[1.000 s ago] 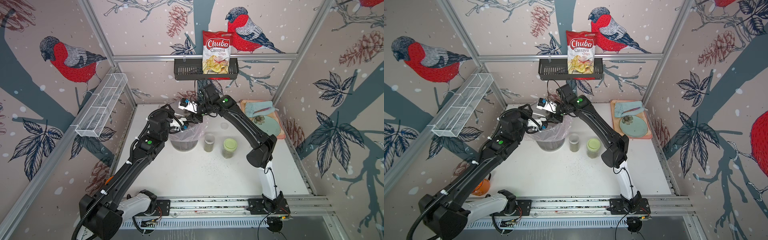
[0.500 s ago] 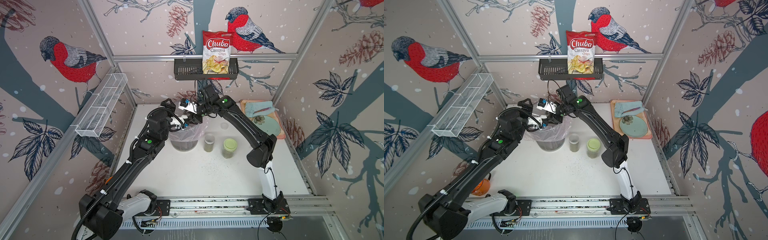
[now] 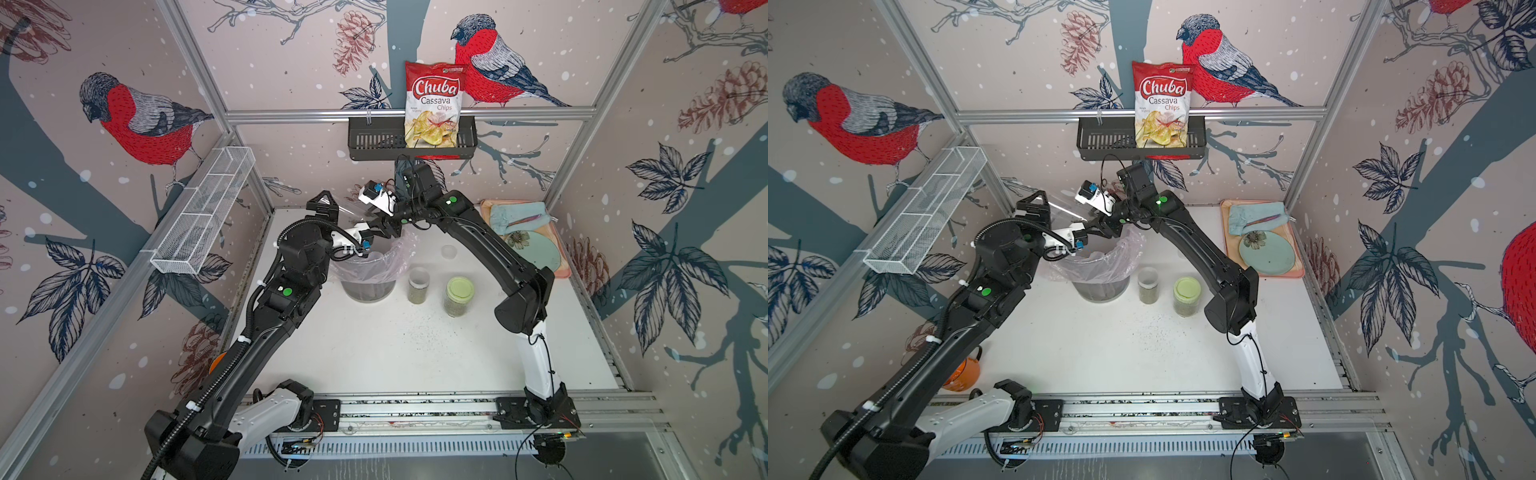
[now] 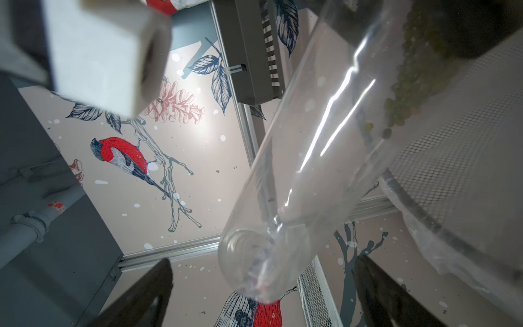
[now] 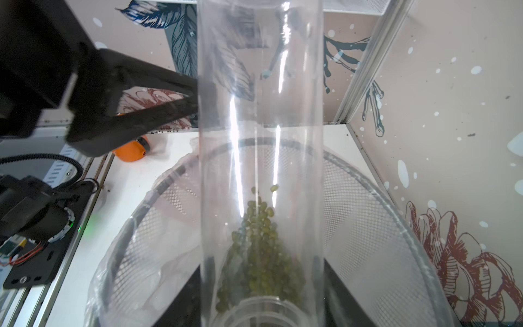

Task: Empty moldy mung beans from jars
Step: Pour the moldy mung beans from the jar into the trash bin.

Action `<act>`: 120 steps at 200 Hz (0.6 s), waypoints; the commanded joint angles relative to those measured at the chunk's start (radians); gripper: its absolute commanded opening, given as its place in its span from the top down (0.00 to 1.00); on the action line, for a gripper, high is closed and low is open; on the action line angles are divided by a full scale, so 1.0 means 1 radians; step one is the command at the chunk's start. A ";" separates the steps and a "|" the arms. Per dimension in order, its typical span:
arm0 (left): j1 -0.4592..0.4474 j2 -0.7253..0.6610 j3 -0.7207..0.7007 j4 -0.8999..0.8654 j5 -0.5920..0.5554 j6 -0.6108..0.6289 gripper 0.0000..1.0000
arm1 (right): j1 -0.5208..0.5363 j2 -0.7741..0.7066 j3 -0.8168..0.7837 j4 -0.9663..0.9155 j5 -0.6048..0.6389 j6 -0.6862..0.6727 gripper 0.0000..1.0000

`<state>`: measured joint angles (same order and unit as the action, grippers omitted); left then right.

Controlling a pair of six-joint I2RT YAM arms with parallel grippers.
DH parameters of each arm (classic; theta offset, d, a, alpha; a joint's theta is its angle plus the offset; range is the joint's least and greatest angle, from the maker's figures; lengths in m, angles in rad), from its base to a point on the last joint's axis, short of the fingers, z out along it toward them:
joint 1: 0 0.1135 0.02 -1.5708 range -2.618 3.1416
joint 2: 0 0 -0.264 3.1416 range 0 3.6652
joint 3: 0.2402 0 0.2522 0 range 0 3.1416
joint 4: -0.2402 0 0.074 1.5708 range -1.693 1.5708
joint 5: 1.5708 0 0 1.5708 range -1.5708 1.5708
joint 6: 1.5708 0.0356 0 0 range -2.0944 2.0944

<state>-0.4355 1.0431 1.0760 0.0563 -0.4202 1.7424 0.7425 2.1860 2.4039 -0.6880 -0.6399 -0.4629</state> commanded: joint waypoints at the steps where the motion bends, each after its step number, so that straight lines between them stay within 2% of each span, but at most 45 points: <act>1: 0.003 -0.019 0.004 0.123 0.030 -0.084 0.03 | 0.000 -0.009 -0.026 0.218 0.019 0.177 0.66; 23: -0.014 -0.036 0.048 0.122 0.009 -0.195 0.03 | 0.003 -0.040 -0.111 0.374 0.016 0.286 0.66; 65: -0.022 -0.087 0.136 0.010 0.044 -0.418 0.03 | 0.041 -0.050 -0.200 0.506 0.035 0.379 0.65; 95: -0.043 -0.110 0.145 -0.014 0.023 -0.489 0.03 | 0.074 -0.117 -0.369 0.660 0.065 0.428 0.67; 120: -0.057 -0.127 0.169 -0.054 0.026 -0.559 0.03 | 0.076 -0.186 -0.525 0.835 0.072 0.521 0.66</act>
<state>-0.4805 0.9325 1.2201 0.0246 -0.3939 1.2930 0.8177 2.0544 1.9732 -0.0990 -0.5842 -0.0502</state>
